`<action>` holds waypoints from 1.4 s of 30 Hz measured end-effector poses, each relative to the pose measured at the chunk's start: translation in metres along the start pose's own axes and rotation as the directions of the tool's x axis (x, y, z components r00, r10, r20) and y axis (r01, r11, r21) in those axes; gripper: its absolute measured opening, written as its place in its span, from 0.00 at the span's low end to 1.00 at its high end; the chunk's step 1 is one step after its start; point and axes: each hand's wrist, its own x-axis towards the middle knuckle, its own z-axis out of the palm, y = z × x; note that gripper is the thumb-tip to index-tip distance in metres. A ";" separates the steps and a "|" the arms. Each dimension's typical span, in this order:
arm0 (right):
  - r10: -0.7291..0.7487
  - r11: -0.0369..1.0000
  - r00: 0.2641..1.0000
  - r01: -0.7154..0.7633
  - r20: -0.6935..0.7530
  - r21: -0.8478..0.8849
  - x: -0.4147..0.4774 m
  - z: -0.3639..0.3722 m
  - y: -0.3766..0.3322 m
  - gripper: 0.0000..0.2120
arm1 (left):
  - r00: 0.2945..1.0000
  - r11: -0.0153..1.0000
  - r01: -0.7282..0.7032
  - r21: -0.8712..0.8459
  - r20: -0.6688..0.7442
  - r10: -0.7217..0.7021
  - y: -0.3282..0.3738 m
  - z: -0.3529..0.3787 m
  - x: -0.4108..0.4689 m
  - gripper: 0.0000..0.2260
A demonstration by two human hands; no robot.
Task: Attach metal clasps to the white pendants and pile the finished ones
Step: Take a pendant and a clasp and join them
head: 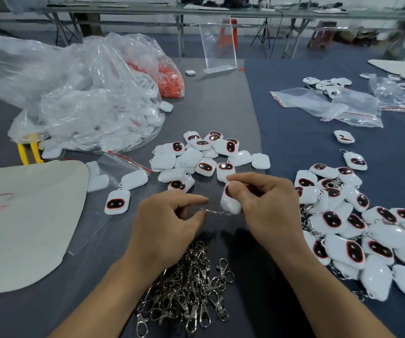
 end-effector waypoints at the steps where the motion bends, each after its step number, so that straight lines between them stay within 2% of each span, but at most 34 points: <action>1: -0.056 0.991 0.998 0.055 -0.006 -0.123 0.002 -0.005 0.001 0.06 | 0.999 0.999 0.034 -0.025 0.025 -0.033 0.000 0.000 0.000 0.09; 5: -0.132 0.872 0.991 0.129 0.028 -0.472 0.017 -0.024 0.009 0.08 | 0.995 0.996 0.079 -0.026 0.057 -0.078 -0.001 0.001 0.002 0.08; 8: -0.130 0.763 0.990 0.130 0.046 -0.633 0.031 -0.036 0.014 0.11 | 0.995 0.996 0.083 0.017 0.047 -0.084 -0.001 0.001 0.002 0.07; 11: -0.121 0.605 0.990 0.132 0.074 -0.786 0.033 -0.046 0.013 0.14 | 0.995 0.992 0.098 0.078 -0.006 -0.098 -0.001 0.000 0.002 0.07; 13: -0.142 0.560 0.989 0.116 0.043 -0.820 0.029 -0.048 0.012 0.18 | 0.994 0.985 0.100 0.142 -0.059 -0.092 -0.002 -0.001 0.003 0.07; 15: -0.190 0.583 0.982 0.126 0.016 -0.803 0.021 -0.043 0.008 0.19 | 0.991 0.975 0.100 0.199 -0.107 -0.079 -0.003 -0.002 0.004 0.08; 18: -0.250 0.579 0.960 0.249 0.122 -0.777 0.009 -0.020 -0.001 0.17 | 0.985 0.956 0.088 0.281 -0.166 -0.041 -0.004 -0.003 0.003 0.10; 20: -0.201 0.584 0.944 0.329 0.260 -0.742 0.002 -0.004 0.000 0.20 | 0.980 0.945 0.082 0.317 -0.196 -0.019 -0.008 -0.004 0.003 0.12; 23: -0.043 0.627 0.945 0.278 0.323 -0.728 0.005 -0.001 0.008 0.27 | 0.981 0.932 0.074 0.354 -0.194 -0.005 -0.016 -0.006 0.006 0.17; 25: -0.012 0.579 0.959 0.238 0.283 -0.780 0.010 -0.011 0.011 0.23 | 0.986 0.927 0.062 0.369 -0.167 0.001 -0.019 -0.007 0.008 0.21; 28: 0.029 0.446 0.977 0.178 0.213 -0.877 0.013 -0.031 0.012 0.15 | 0.990 0.899 0.055 0.435 -0.138 0.006 -0.022 -0.009 0.011 0.26; 31: 0.098 0.363 0.987 0.083 0.127 -0.928 0.019 -0.040 0.010 0.19 | 0.988 0.850 0.093 0.519 -0.157 -0.012 -0.028 -0.018 0.015 0.27; 34: 0.015 0.443 0.997 0.059 0.074 -0.895 0.019 -0.033 0.003 0.25 | 0.980 0.790 0.196 0.581 -0.146 -0.135 -0.036 -0.028 0.018 0.30; 37: -0.227 0.598 0.970 0.206 0.083 -0.775 0.003 -0.010 -0.007 0.22 | 0.951 0.810 0.308 0.499 -0.130 -0.281 -0.035 -0.026 0.016 0.27; 40: -0.233 0.692 0.919 0.385 0.317 -0.610 -0.019 0.022 -0.013 0.25 | 0.961 0.870 0.276 0.410 -0.125 -0.246 -0.030 -0.021 0.011 0.26; 42: -0.194 0.747 0.872 0.428 0.450 -0.508 -0.026 0.036 -0.010 0.26 | 0.974 0.899 0.222 0.377 -0.133 -0.184 -0.025 -0.018 0.010 0.29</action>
